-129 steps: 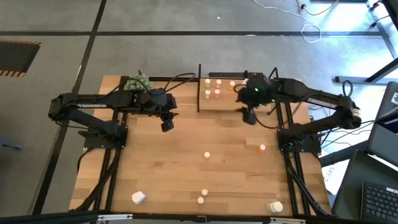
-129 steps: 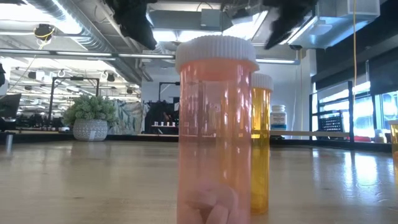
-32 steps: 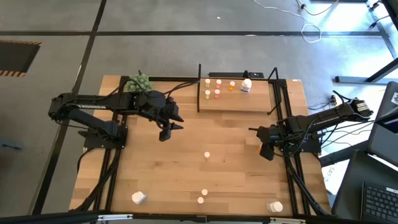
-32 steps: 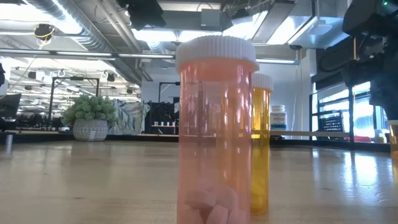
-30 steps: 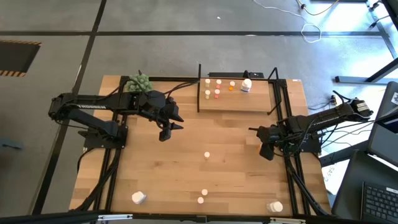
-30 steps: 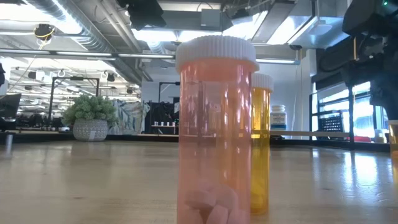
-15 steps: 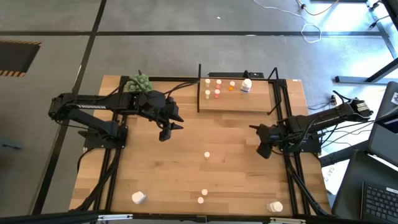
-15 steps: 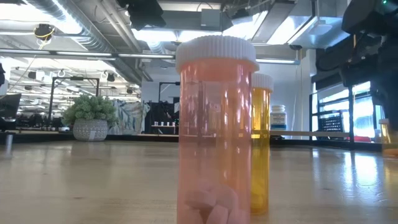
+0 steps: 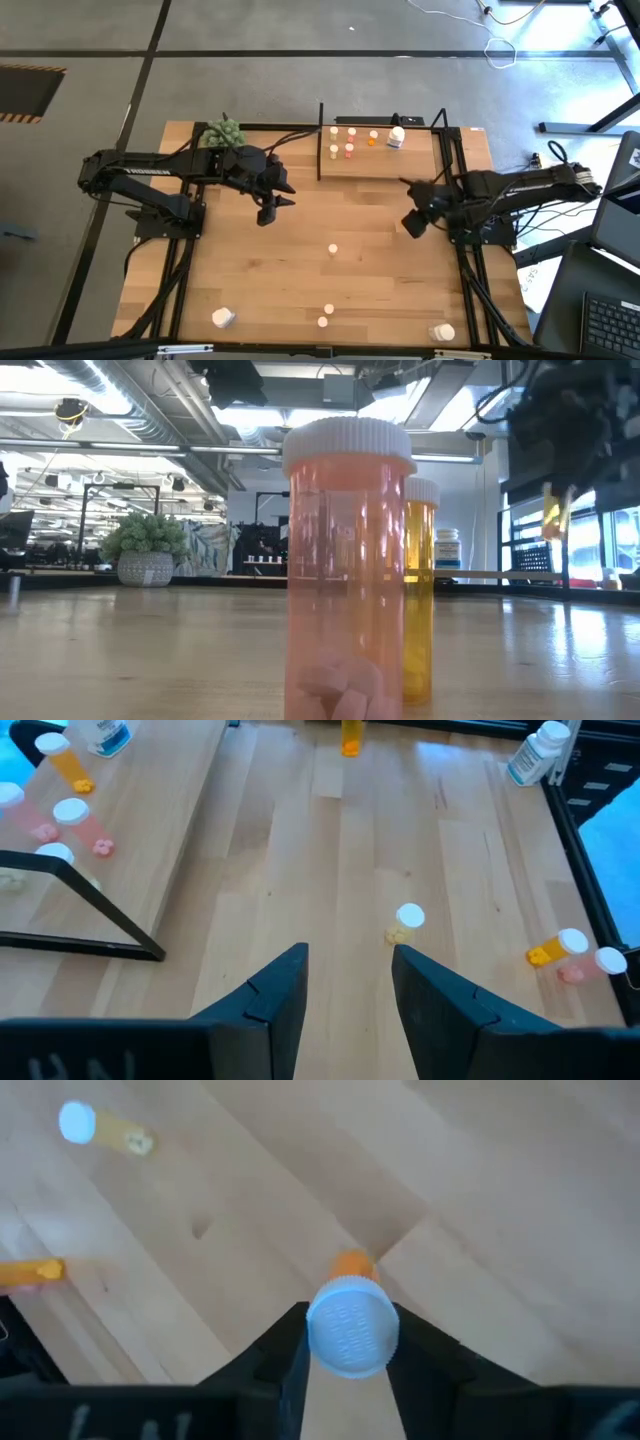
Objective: Pick and place medicine bottles onto shelf by color
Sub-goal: Put the top orange pill bottle on the shelf aligned with the other orange pill bottle
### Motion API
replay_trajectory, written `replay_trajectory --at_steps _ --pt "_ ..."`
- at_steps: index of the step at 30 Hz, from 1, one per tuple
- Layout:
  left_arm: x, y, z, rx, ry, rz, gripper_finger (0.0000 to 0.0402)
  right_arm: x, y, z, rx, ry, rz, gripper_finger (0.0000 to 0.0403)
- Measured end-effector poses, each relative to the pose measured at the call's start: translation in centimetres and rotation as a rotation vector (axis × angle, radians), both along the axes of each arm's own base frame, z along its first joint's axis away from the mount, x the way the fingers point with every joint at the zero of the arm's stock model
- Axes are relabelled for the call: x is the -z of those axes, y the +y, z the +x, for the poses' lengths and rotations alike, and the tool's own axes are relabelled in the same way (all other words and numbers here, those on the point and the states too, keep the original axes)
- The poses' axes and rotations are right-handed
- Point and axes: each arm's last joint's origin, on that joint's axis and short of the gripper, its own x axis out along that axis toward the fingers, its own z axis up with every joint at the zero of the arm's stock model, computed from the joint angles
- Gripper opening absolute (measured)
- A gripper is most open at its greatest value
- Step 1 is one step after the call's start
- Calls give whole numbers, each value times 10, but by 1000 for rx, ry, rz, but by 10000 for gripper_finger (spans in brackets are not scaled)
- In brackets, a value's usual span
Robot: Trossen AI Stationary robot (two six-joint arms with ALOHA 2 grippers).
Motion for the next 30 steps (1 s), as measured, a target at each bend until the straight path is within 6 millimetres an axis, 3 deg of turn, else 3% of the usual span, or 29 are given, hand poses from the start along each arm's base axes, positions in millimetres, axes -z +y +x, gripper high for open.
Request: replay_trajectory --at_steps 10,19,26,30 --pt "-4 4 2 -16 -54 4 141 -34 -33 48 -76 38 -129 116" --pt "-6 6 3 -60 -75 31 141 -52 -92 89 -103 72 -267 118" --pt "-6 6 3 -59 -74 30 141 -44 -149 113 -135 135 -295 118" --pt "-6 6 3 -59 -73 29 141 -25 -176 125 -147 190 -254 118"
